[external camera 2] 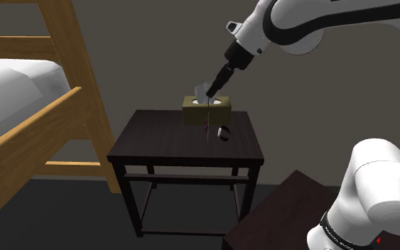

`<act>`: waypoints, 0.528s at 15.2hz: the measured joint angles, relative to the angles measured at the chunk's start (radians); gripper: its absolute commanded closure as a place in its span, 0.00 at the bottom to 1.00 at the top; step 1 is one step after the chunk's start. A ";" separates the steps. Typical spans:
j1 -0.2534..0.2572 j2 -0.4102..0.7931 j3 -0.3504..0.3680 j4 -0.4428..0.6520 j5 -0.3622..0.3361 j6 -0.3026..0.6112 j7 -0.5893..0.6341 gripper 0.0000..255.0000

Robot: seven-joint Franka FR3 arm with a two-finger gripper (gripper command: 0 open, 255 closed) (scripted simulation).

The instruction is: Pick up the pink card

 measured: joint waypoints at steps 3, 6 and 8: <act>0.073 0.022 -0.036 -0.008 0.066 0.069 -0.095 0.00; 0.088 0.024 -0.047 -0.042 0.085 0.111 -0.124 0.00; 0.095 0.029 -0.052 -0.065 0.094 0.139 -0.139 0.00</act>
